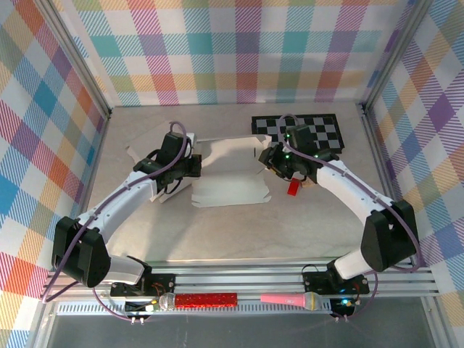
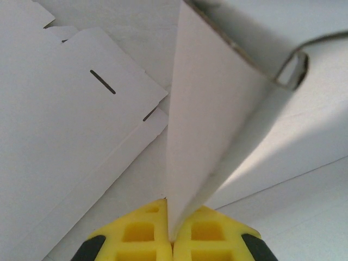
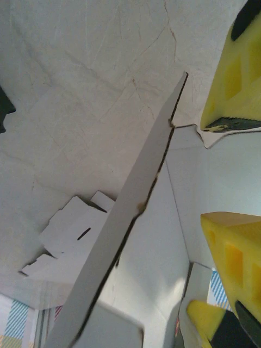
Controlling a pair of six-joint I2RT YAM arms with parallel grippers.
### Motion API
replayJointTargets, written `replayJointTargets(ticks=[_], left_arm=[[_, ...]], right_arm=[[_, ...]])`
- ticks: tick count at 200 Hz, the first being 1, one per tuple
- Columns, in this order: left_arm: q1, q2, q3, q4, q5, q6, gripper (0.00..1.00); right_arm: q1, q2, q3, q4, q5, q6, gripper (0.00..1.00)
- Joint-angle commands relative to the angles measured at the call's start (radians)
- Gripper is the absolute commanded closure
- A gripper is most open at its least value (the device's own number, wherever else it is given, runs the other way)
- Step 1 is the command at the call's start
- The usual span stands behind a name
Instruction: Fold the paper box
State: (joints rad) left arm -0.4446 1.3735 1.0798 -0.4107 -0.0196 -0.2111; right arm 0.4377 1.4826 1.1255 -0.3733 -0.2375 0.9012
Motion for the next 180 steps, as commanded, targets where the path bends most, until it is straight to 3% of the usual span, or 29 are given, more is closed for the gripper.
replayJointTargets(ticks=[1,112,180], left_arm=[[-0.002,-0.005,0.036,0.022,0.006,0.015,1.00],[-0.003,-0.008,0.040,0.017,0.027,0.006,1.00],[0.000,-0.008,0.018,0.050,0.023,-0.025,1.00]], right_arm=[[0.013,0.026,0.018,0.038,-0.013,0.011,0.58],[0.037,0.066,0.031,0.092,0.001,0.035,0.63],[0.058,0.126,0.100,0.169,-0.183,0.029,0.61]])
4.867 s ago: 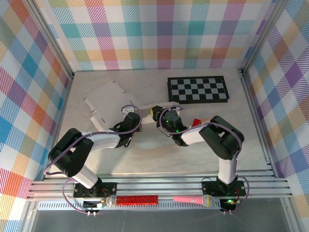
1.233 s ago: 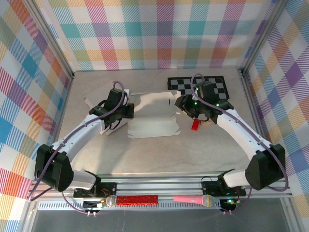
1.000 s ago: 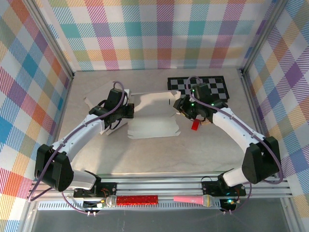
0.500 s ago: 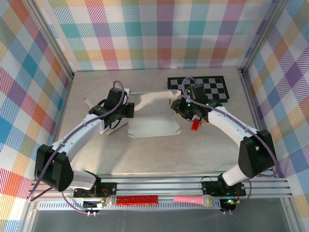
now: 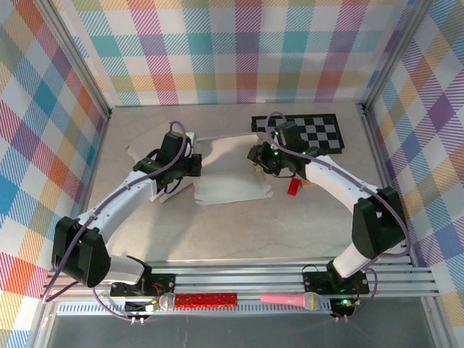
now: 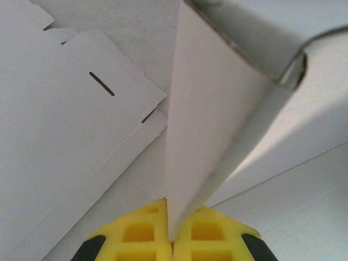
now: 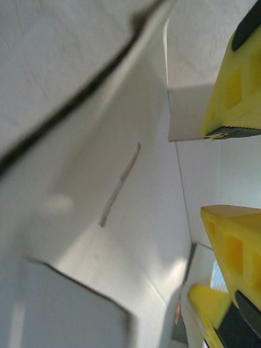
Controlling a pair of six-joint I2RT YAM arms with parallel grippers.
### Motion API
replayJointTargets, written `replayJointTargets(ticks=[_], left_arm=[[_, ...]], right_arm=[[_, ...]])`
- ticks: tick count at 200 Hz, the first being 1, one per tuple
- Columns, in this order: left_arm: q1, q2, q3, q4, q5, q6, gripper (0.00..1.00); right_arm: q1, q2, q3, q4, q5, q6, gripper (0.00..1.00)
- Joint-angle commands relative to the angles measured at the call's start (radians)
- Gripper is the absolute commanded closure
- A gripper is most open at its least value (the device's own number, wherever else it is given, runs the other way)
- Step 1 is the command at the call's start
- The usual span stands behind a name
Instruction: Fold the paper box
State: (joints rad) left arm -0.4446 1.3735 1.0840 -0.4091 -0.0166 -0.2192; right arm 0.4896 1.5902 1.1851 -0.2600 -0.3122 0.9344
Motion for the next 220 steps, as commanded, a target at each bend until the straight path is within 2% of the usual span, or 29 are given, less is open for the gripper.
replayJointTargets(ticks=[1,28,55,77,109,124,137,166,220], left_arm=[[0.001,-0.008,0.013,0.050,0.020,-0.017,1.00],[0.068,0.004,0.017,0.086,0.069,-0.033,1.00],[0.181,0.068,0.092,0.102,0.233,-0.058,1.00],[0.239,0.146,0.184,0.088,0.390,-0.058,1.00],[0.310,0.242,0.254,0.122,0.668,-0.138,1.00],[0.331,0.260,0.237,0.244,0.775,-0.224,1.00],[0.338,0.277,0.221,0.321,0.847,-0.292,1.00],[0.338,0.301,0.223,0.336,0.934,-0.312,1.00],[0.337,0.297,0.232,0.230,0.963,-0.246,1.00]], right_arm=[[0.006,0.018,0.042,0.056,-0.110,-0.007,0.60],[-0.025,-0.034,0.103,0.042,-0.176,-0.081,0.50],[-0.104,-0.061,0.191,0.079,-0.298,-0.075,0.42],[-0.190,-0.064,0.264,0.068,-0.311,-0.071,0.41],[-0.322,-0.031,0.243,0.238,-0.398,0.050,0.45],[-0.352,0.018,0.275,0.236,-0.465,0.050,0.48],[-0.358,0.058,0.335,0.167,-0.512,-0.020,0.49],[-0.358,0.114,0.422,0.202,-0.635,-0.047,0.49],[-0.348,0.138,0.434,0.321,-0.765,-0.010,0.49]])
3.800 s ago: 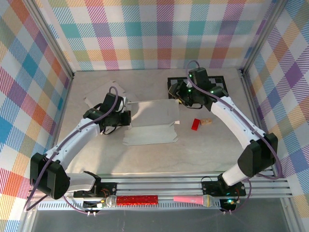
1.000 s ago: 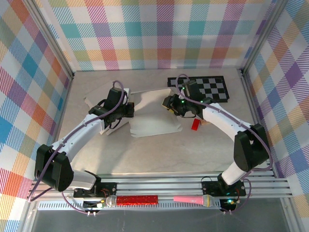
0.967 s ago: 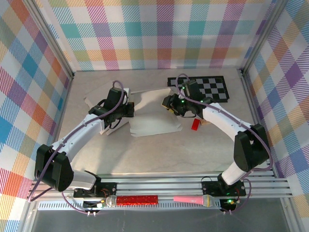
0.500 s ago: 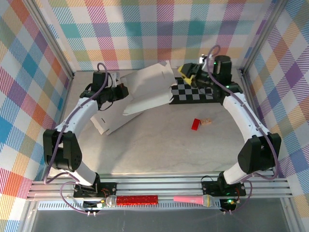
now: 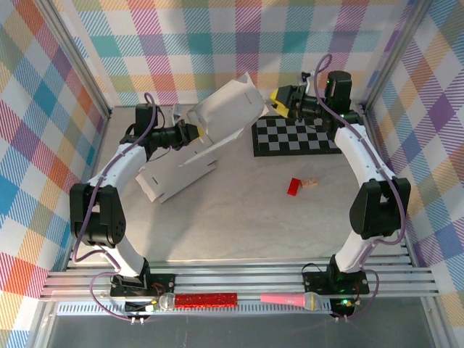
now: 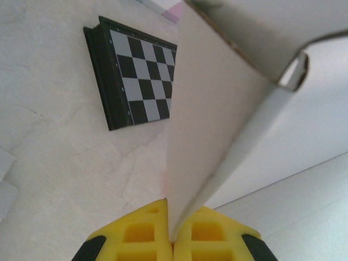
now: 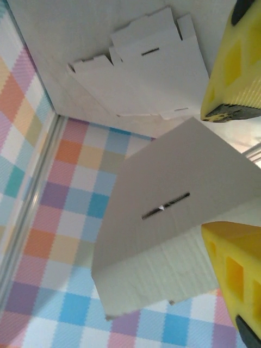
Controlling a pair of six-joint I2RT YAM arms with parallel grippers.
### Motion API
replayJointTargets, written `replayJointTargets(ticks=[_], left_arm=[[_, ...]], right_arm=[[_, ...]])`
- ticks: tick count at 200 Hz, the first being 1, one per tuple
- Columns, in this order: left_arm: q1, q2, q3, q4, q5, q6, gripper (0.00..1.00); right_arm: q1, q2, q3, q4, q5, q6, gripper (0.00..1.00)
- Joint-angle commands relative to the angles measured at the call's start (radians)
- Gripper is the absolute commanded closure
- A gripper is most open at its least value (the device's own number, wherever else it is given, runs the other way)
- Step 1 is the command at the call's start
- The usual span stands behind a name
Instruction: Fold the paper box
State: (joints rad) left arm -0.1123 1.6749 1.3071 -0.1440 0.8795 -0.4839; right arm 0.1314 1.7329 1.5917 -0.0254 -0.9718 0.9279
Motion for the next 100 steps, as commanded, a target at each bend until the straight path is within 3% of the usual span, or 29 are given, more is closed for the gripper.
replayJointTargets(ticks=[1,33,100], left_arm=[[0.004,-0.005,0.008,-0.035,0.067,0.020,1.00],[-0.002,0.002,0.030,-0.096,0.061,0.059,1.00],[-0.031,0.003,0.053,-0.184,0.029,0.123,1.00]], right_arm=[[0.011,-0.005,0.027,0.087,-0.107,-0.005,0.49],[0.035,-0.003,0.024,0.101,-0.125,-0.019,0.49],[0.070,0.013,0.103,-0.082,-0.084,-0.168,0.48]])
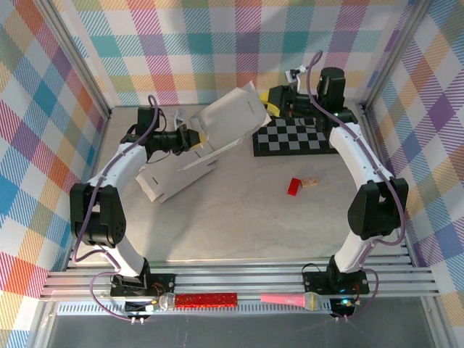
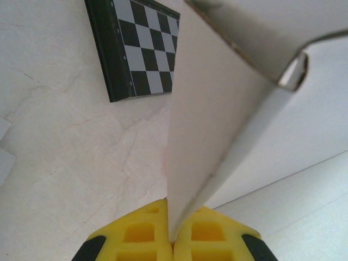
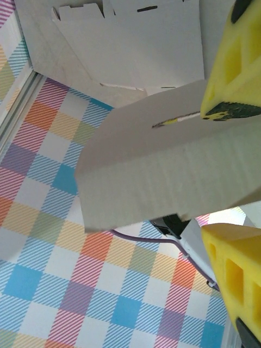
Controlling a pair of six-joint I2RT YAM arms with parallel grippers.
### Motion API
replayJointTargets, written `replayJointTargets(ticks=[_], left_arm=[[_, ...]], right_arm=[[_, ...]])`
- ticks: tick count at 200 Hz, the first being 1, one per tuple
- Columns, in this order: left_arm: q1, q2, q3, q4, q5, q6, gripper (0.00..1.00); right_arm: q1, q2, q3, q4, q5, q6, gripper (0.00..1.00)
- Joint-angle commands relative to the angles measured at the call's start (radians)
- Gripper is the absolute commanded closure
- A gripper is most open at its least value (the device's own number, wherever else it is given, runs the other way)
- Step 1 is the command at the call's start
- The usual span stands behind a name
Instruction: Fold the paper box
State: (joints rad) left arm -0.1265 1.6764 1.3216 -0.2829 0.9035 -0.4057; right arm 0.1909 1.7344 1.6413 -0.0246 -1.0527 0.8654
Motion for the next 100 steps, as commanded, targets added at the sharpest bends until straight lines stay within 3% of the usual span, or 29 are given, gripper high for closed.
replayJointTargets(ticks=[1,47,100], left_arm=[[-0.016,0.002,0.038,-0.045,0.004,0.045,1.00],[-0.024,-0.002,0.050,-0.069,-0.008,0.070,1.00],[-0.024,0.009,0.050,-0.076,-0.011,0.068,1.00]], right_arm=[[0.011,0.011,0.055,-0.087,-0.003,-0.109,0.48],[0.029,0.025,0.086,-0.197,0.026,-0.200,0.52],[0.017,-0.035,0.037,-0.043,0.018,-0.085,0.39]])
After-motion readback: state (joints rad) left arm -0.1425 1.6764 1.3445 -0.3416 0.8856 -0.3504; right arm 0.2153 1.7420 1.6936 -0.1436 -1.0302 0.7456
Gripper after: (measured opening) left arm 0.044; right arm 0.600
